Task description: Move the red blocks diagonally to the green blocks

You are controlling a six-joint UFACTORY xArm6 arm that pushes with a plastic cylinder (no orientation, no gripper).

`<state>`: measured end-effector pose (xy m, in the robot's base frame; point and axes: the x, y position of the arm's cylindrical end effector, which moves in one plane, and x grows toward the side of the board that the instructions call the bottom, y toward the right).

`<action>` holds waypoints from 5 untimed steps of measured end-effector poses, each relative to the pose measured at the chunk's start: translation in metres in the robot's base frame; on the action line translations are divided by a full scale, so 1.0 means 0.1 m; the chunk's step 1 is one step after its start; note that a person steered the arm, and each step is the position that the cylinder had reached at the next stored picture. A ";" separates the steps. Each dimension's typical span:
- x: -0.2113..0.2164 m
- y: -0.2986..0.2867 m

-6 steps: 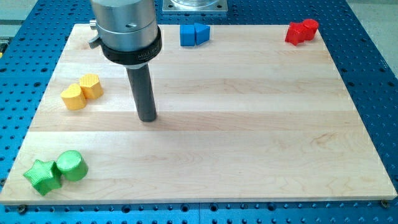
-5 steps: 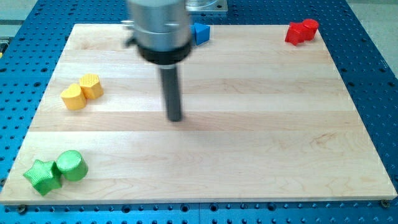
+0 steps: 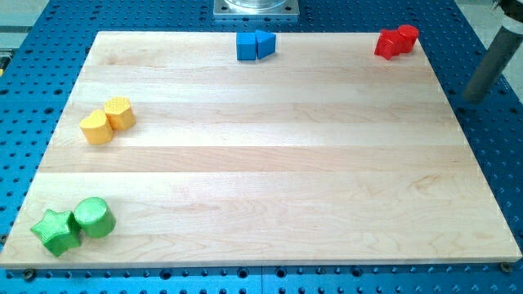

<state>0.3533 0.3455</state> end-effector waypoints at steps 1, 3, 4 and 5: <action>-0.85 -0.04; -1.62 -0.09; -1.62 -0.25; -1.56 -0.53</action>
